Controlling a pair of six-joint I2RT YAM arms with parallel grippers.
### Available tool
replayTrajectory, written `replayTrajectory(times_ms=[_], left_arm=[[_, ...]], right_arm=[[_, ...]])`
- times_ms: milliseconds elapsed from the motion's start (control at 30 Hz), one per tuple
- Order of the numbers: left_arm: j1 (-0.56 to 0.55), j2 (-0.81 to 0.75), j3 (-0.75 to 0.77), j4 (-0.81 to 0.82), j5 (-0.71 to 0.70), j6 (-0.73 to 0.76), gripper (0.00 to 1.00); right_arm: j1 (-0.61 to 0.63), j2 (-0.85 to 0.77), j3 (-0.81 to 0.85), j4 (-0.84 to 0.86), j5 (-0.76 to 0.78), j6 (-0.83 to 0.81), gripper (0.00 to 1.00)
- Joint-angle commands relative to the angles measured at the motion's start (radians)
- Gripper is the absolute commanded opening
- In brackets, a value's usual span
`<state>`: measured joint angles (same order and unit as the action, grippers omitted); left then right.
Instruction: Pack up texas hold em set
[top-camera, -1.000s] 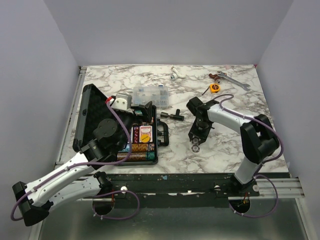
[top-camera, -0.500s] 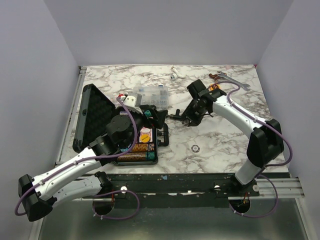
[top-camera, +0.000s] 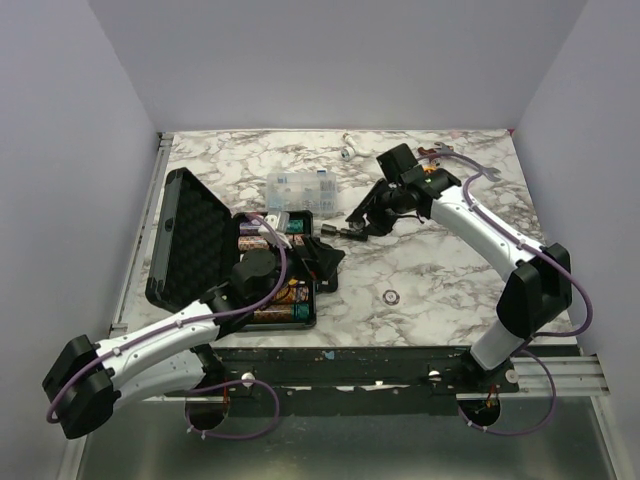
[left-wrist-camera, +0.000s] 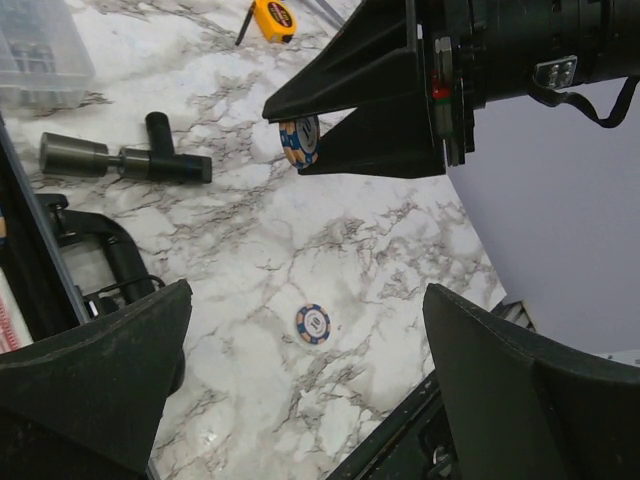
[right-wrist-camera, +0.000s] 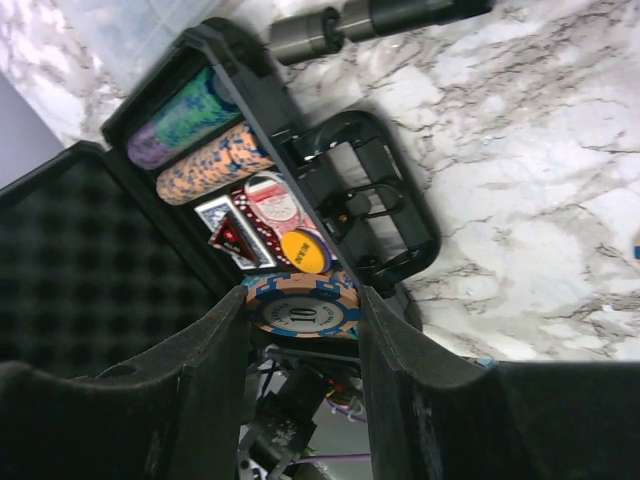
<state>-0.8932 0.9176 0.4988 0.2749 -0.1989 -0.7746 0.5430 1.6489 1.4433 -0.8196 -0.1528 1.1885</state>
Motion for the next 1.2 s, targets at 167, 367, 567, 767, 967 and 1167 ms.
replayTrajectory(times_ms=[167, 367, 567, 767, 967, 1167], left_arm=[[0.092, 0.199, 0.006, 0.318, 0.234, -0.102, 0.97], [0.121, 0.308, 0.089, 0.346, 0.269, -0.081, 0.85], [0.131, 0.407, 0.161, 0.355, 0.280, -0.071, 0.76], [0.134, 0.458, 0.215, 0.343, 0.269, -0.065, 0.68], [0.134, 0.488, 0.243, 0.324, 0.246, -0.063, 0.52], [0.134, 0.513, 0.272, 0.291, 0.215, -0.055, 0.36]], right_arm=[[-0.005, -0.004, 0.072, 0.006, -0.042, 0.023, 0.01], [-0.005, -0.008, 0.066, 0.007, -0.047, 0.028, 0.01], [-0.005, -0.015, 0.058, 0.009, -0.064, 0.032, 0.01], [-0.005, -0.033, 0.050, 0.020, -0.066, 0.040, 0.01], [-0.005, -0.044, 0.042, 0.022, -0.068, 0.043, 0.01], [-0.005, -0.053, 0.028, 0.027, -0.076, 0.050, 0.01]])
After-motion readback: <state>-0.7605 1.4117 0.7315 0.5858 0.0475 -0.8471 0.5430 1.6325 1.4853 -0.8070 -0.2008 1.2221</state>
